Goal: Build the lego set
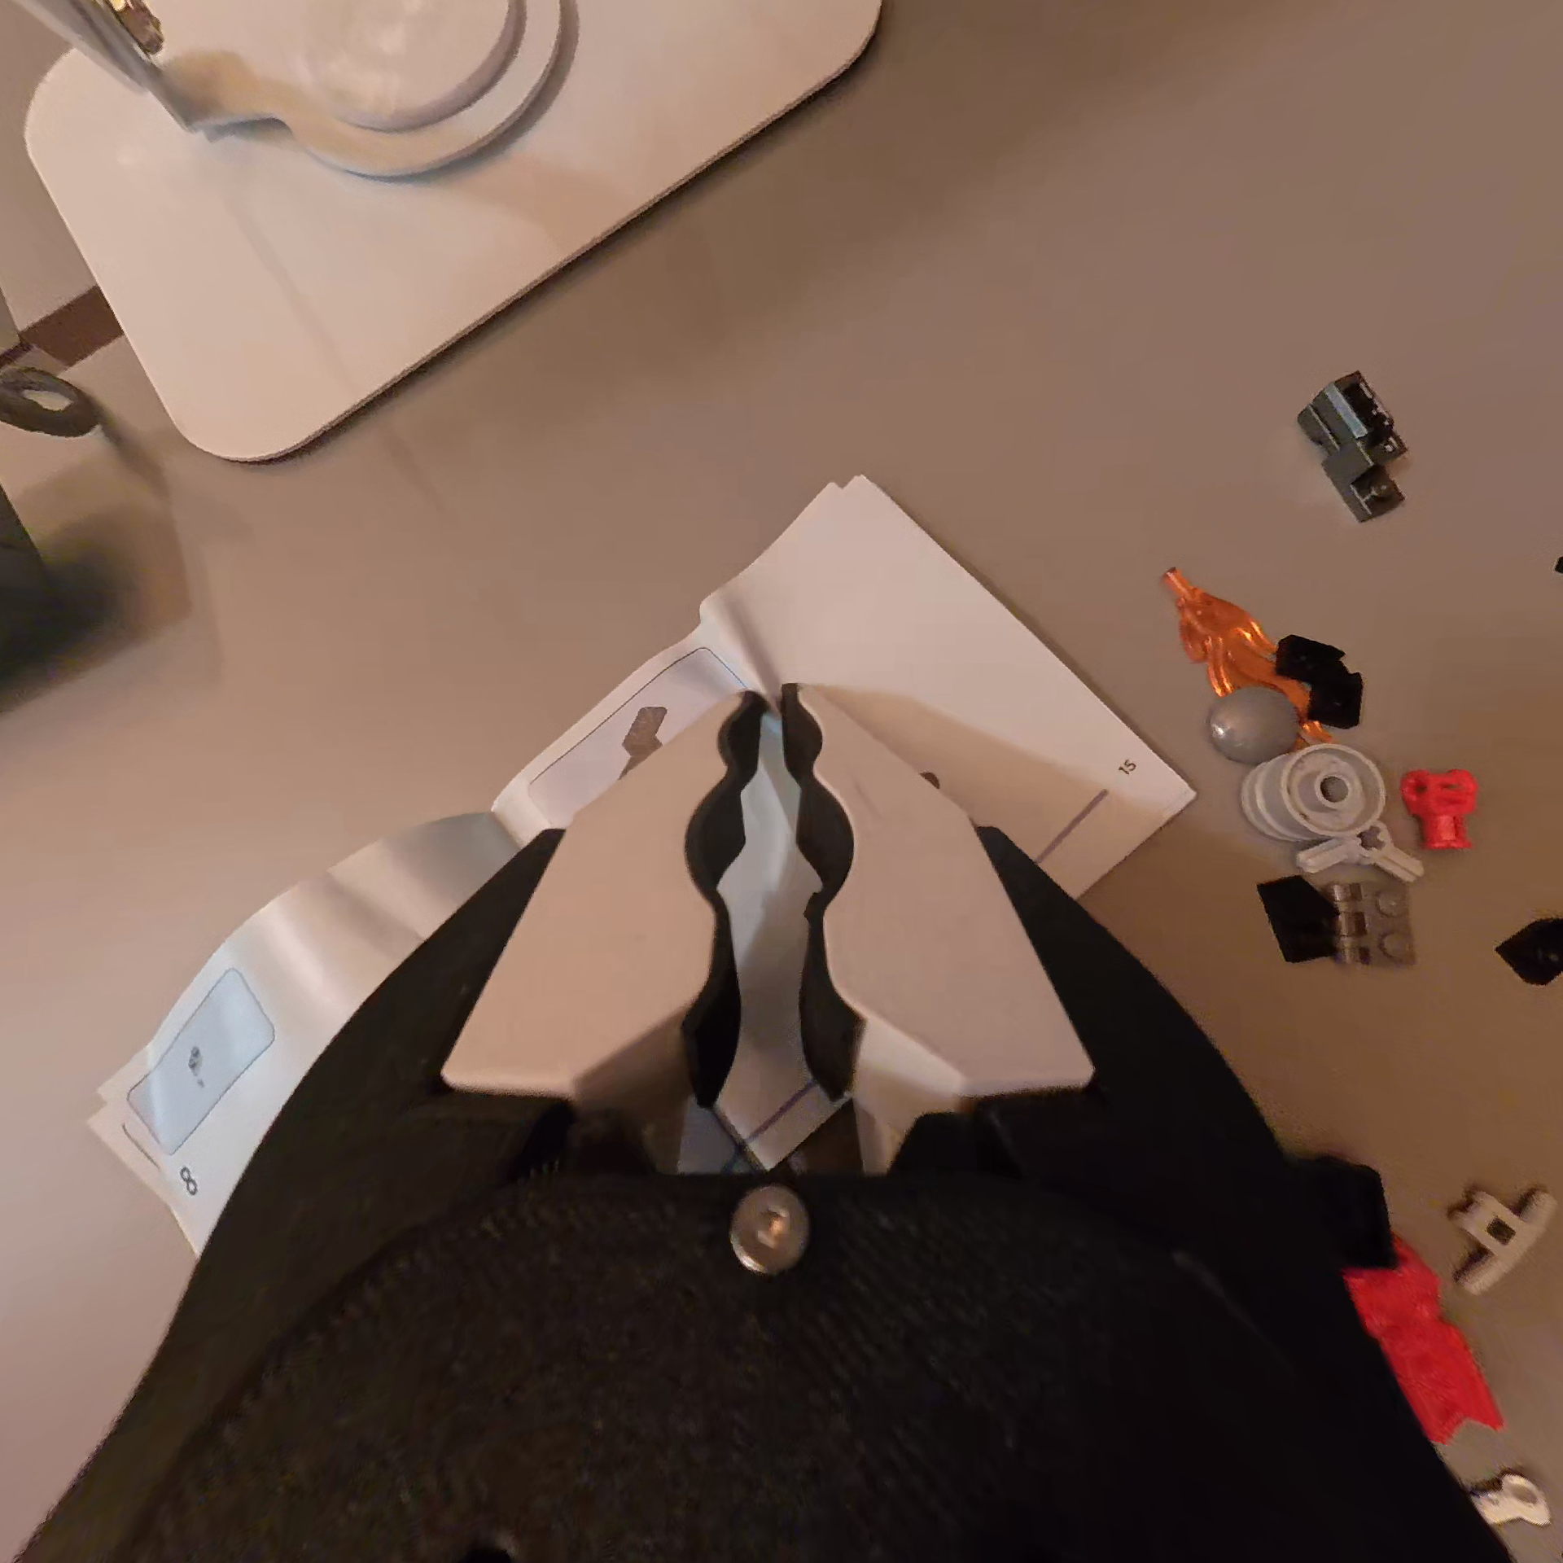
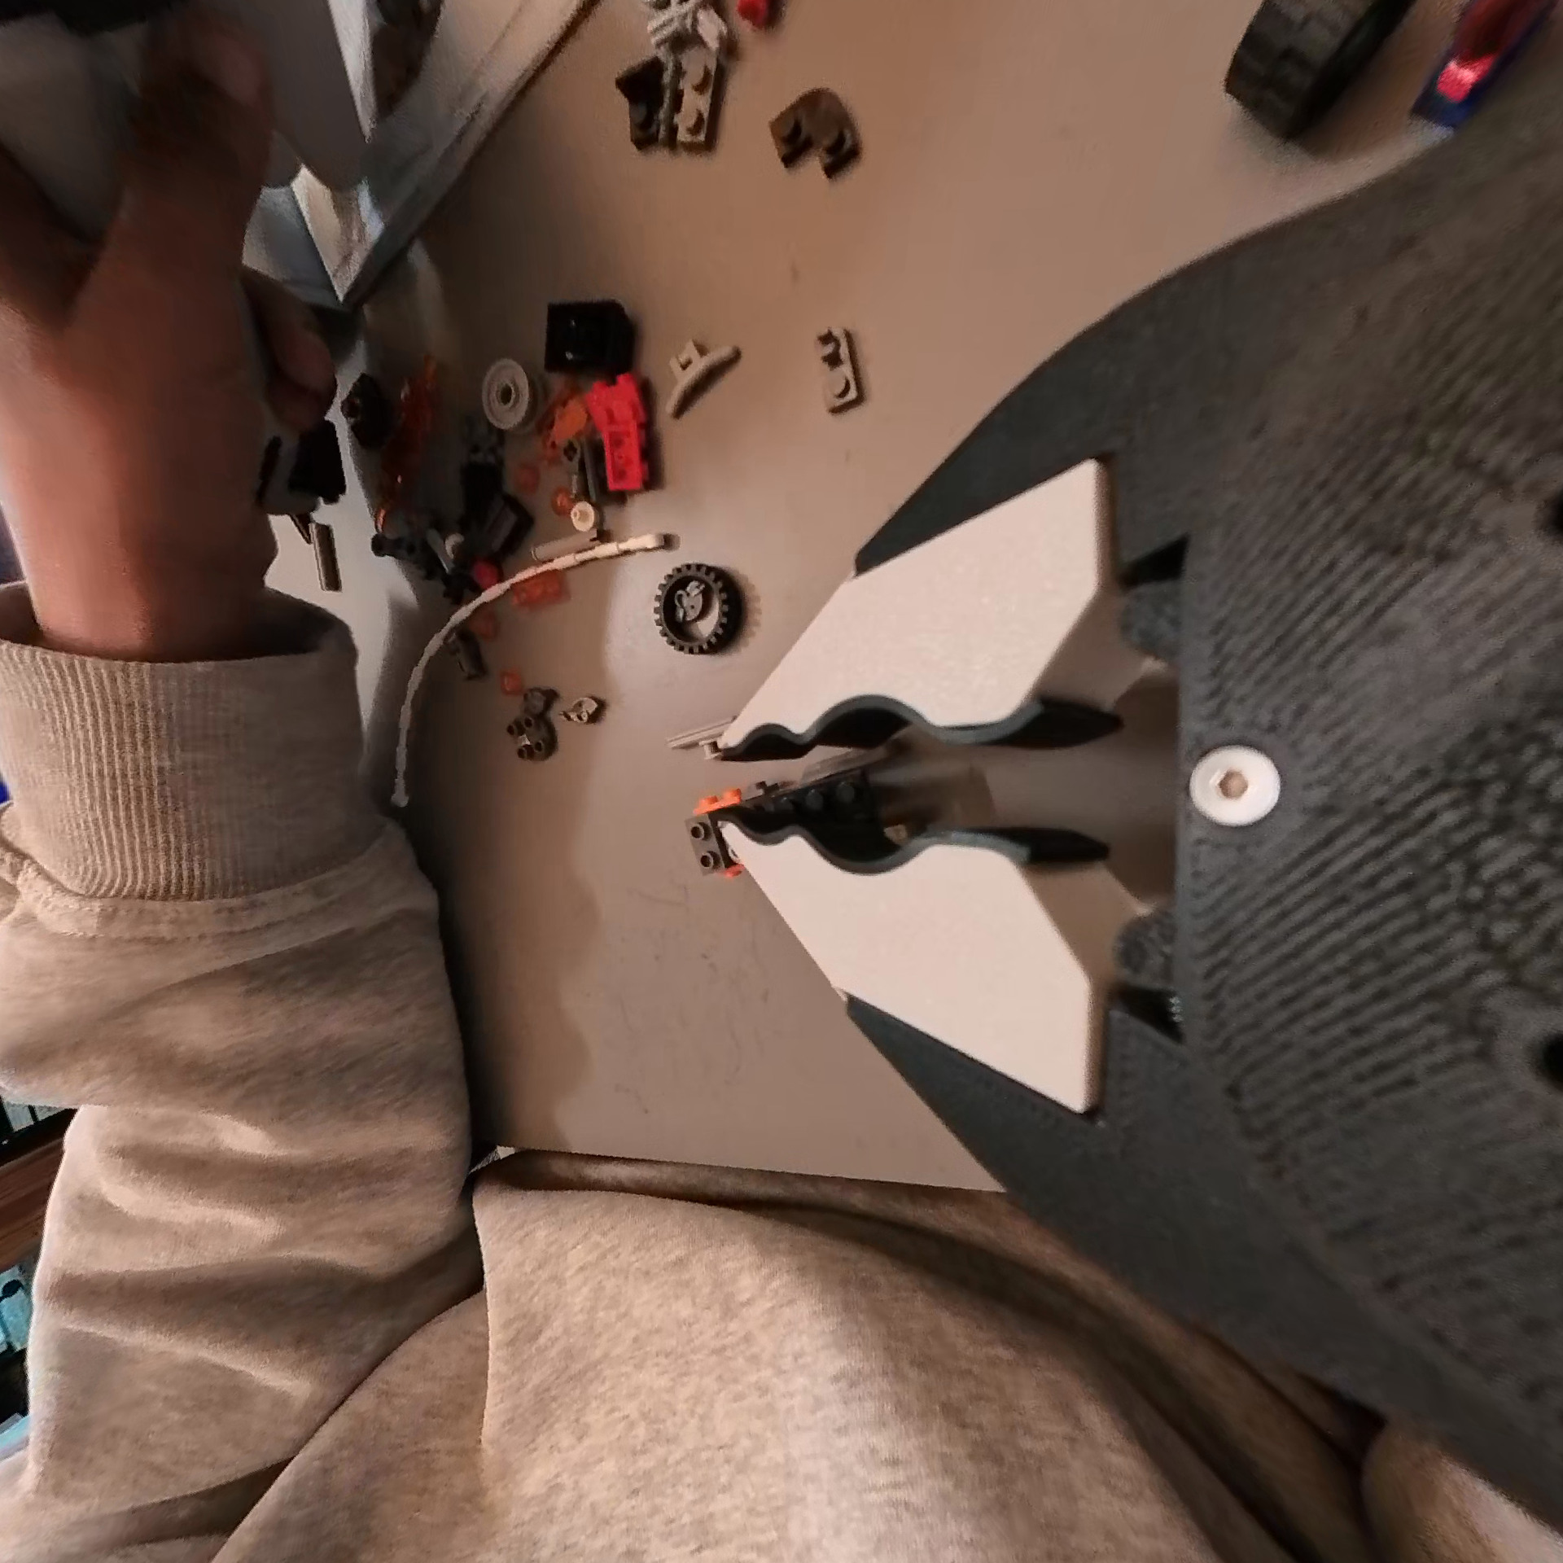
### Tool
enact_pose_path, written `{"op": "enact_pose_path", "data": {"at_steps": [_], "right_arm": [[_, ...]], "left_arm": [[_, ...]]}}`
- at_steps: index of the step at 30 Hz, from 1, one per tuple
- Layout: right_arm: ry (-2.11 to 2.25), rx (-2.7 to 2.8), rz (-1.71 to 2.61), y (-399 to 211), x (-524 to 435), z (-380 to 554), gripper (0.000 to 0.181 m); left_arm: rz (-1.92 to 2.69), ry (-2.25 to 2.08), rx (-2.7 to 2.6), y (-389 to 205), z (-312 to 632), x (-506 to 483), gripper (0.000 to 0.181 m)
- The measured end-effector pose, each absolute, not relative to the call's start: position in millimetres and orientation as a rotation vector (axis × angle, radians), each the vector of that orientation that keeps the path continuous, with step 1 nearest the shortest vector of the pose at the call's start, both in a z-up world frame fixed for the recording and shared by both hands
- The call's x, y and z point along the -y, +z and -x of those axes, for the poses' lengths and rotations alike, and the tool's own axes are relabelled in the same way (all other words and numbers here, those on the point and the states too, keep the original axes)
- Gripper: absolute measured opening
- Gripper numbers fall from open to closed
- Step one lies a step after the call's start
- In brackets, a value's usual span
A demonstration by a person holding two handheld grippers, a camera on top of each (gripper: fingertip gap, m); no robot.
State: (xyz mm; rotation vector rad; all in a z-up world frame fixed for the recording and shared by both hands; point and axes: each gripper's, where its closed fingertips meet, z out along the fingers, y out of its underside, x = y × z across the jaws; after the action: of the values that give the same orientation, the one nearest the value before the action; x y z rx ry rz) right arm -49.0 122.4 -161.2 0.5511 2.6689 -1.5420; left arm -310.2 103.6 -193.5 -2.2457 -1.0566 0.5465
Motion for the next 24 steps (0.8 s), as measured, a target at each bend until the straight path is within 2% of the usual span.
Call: {"op": "enact_pose_path", "data": {"at_steps": [8,14,19,24], "right_arm": [[-1.545,-2.666,-0.549,-160.7,-122.3,48.7,0.009],[-1.544,-2.665,-0.548,-160.8,-122.2,48.5,0.009],[-1.606,-2.672,-0.68,-156.6,-128.4,63.3,0.009],[-1.929,-2.419,-1.189,-123.8,-145.2,124.1,0.048]], "left_arm": [[2.166,0.421,1.082,-189.4,312.5,-100.4,0.002],[2.041,0.405,1.058,-161.8,316.1,-94.5,0.001],[1.886,0.206,1.078,-146.3,312.6,-89.6,0.001],[1.665,-0.046,1.117,-130.4,313.8,-76.5,0.0]]}}
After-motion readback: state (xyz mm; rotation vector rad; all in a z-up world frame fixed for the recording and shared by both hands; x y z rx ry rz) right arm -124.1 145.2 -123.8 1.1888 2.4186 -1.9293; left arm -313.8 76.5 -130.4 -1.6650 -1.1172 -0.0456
